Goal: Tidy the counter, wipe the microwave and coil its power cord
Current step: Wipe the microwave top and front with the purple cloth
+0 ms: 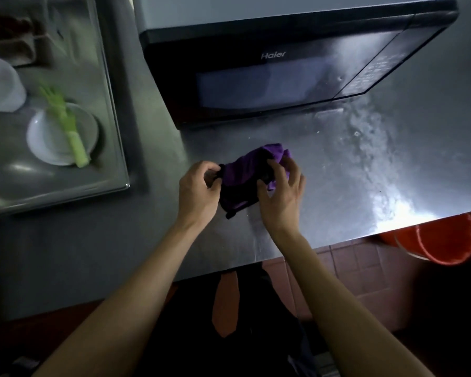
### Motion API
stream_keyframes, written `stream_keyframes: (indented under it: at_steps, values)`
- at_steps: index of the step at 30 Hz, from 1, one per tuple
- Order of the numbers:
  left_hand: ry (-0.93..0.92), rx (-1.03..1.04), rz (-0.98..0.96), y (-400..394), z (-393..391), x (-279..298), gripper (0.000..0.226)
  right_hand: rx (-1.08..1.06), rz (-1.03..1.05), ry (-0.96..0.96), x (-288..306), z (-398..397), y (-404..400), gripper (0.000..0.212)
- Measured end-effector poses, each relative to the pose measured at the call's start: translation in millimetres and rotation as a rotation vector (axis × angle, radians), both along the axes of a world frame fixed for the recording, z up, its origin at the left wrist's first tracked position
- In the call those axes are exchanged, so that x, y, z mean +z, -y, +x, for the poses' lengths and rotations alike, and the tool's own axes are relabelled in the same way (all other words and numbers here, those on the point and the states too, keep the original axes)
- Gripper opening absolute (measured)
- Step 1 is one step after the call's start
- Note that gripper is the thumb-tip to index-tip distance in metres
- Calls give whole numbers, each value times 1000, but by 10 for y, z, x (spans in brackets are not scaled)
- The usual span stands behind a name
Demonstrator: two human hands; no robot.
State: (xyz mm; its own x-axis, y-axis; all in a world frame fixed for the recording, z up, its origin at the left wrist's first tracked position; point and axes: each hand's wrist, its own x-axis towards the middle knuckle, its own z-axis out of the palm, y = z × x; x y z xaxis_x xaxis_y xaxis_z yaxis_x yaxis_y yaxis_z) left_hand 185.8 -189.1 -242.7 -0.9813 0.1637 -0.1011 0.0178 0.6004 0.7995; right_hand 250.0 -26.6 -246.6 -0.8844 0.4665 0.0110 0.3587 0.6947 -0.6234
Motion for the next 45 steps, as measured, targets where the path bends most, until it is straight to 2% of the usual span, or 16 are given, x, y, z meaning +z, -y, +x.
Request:
stream_keyframes:
  at_steps: [2, 5, 8, 11, 18, 22, 32, 38, 45]
  values:
    - [-172, -57, -142, -40, 28, -3, 20, 173, 134, -13, -29, -82, -93, 47]
    - [-349, -190, -291, -165, 133, -7, 22, 326, 188, 35, -163, -174, -247, 43]
    - [-309, -325, -408, -295, 243, -78, 32, 388, 207, 66, -291, -159, -397, 43]
    - [-257, -328, -514, -352, 258, -169, 36, 464, 211, 55, -386, -84, -537, 46]
    - [-389, -357, -606, -350, 313, -208, 38, 637, 247, 88, -463, -84, -761, 54]
    - [-434, -343, -611, -385, 413, -214, 35, 630, 251, 92, -471, -111, -740, 53]
    - [-339, -221, -709, -42, -17, -199, 54, 745, 218, 137, -431, -595, -341, 54]
    - [-263, -184, -733, 95, -301, -231, 60, 687, 259, 156, -438, -990, -35, 60]
    - [-322, -215, -639, 253, -222, -255, 50, 662, 278, 85, -306, -783, 63, 55]
